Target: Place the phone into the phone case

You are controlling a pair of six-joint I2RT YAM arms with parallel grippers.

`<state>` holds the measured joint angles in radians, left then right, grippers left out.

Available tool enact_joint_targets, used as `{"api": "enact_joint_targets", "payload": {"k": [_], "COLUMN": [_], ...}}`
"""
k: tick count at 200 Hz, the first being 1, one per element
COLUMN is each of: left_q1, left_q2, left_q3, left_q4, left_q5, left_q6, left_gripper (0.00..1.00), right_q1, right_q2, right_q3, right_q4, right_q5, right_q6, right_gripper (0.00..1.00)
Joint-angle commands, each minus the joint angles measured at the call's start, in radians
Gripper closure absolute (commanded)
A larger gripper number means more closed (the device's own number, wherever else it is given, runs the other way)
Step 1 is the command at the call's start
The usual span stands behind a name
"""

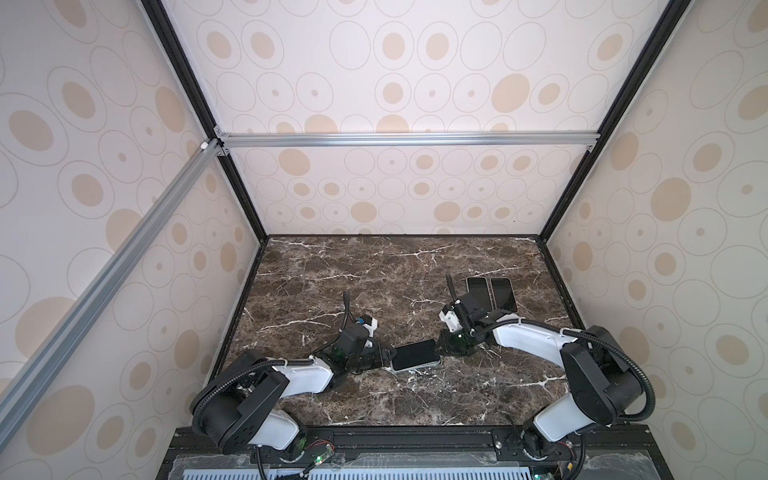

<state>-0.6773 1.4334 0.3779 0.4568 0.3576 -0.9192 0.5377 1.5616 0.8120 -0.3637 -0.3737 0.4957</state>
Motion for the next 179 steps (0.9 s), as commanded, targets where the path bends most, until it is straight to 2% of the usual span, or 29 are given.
{"api": "enact_joint_targets", "payload": {"k": [1, 91, 179], "left_q1": [-0.008, -0.008, -0.008], "left_q2": [0.033, 0.064, 0.119], "left_q3": [0.036, 0.097, 0.115], "left_q4": [-0.031, -0.149, -0.158], "left_q5": [-0.026, -0.065, -0.033], "left_q6": [0.019, 0.058, 0.067], "left_gripper": [0.70, 0.74, 0.85], "right_q1": [0.005, 0.006, 0.011], "right_q2": [-0.016, 0.011, 0.011], "right_q3": [0.013, 0.016, 0.022], "right_q4": [-0.033, -0.023, -0.015], "right_q5": [0.021, 0.016, -0.012], "right_q6": [-0.018, -0.022, -0.022], "right_gripper": [0.75, 0.76, 0.76]}}
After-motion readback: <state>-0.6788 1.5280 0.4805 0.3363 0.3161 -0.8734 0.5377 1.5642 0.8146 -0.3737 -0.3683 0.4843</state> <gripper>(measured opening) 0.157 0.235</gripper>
